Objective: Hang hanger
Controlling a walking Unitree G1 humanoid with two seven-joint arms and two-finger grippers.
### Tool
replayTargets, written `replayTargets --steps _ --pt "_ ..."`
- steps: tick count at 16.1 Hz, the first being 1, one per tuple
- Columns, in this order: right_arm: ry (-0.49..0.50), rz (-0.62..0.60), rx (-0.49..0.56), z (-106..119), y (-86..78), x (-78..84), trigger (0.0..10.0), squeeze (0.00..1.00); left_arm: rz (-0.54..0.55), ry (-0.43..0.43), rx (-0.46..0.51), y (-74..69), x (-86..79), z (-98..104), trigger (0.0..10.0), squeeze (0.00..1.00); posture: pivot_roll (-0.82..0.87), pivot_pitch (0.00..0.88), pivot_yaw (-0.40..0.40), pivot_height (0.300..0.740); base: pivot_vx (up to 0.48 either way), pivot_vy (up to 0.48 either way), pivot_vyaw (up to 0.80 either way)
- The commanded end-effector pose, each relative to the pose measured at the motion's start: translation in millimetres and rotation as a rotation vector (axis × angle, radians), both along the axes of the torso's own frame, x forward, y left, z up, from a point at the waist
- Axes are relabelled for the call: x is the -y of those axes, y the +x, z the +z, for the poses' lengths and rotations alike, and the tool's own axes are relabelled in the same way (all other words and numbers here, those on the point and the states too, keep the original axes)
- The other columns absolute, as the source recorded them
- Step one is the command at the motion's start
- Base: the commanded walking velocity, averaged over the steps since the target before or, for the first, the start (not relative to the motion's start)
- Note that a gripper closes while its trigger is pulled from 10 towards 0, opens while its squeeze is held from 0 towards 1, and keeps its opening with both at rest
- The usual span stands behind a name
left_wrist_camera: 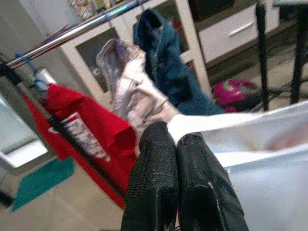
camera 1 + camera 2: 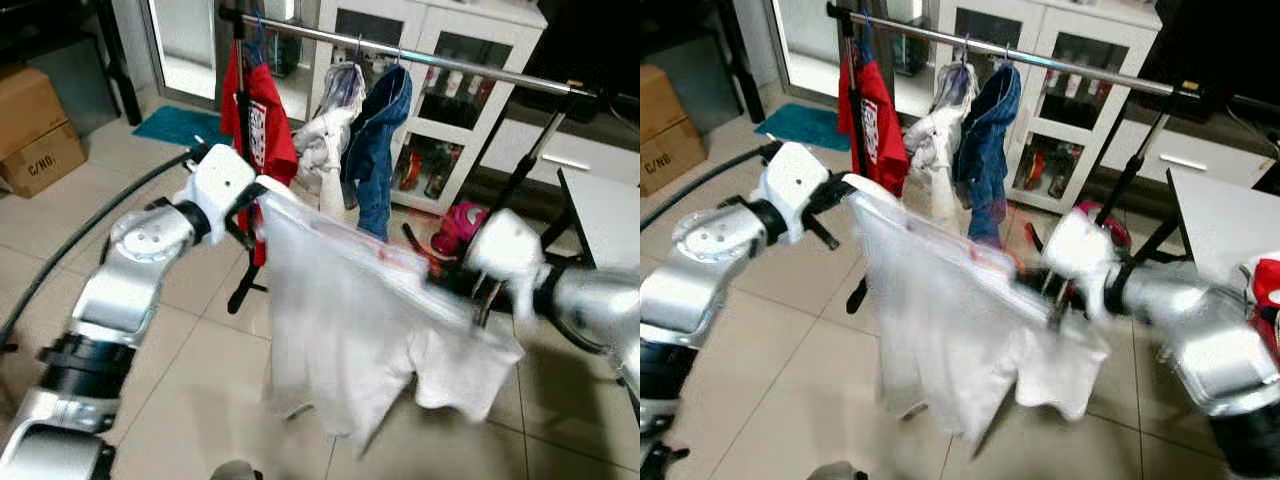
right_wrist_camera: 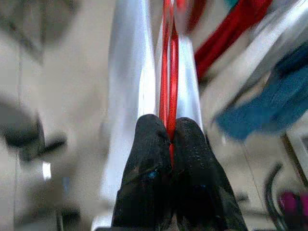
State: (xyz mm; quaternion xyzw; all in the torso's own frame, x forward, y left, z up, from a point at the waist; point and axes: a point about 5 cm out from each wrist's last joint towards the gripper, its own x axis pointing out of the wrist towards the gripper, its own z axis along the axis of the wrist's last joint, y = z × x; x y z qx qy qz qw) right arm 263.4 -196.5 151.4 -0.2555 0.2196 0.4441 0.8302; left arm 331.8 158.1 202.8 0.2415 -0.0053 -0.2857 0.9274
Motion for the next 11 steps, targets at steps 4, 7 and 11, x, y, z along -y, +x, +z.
replayTargets --steps 4,7,11 --pt "-0.053 0.044 -0.068 -28.3 -7.9 -26.5 0.0 0.0 -0.124 -0.324 0.206 2.6 28.1 62.8 0.0 0.0 -0.01 0.0 -0.071 0.74 0.0 0.0 0.0" --pt "-0.058 0.1 -0.05 -34.0 -4.0 -45.9 0.0 0.0 -0.239 -0.396 0.198 -1.6 49.1 73.8 0.0 0.0 0.0 0.0 -0.073 0.74 0.0 0.0 0.0" --pt "-0.155 0.123 -0.064 -38.9 1.7 -51.5 0.0 0.0 -0.29 -0.469 0.256 -5.9 60.5 95.1 0.0 0.0 0.01 0.0 -0.081 0.74 0.0 0.0 0.0"
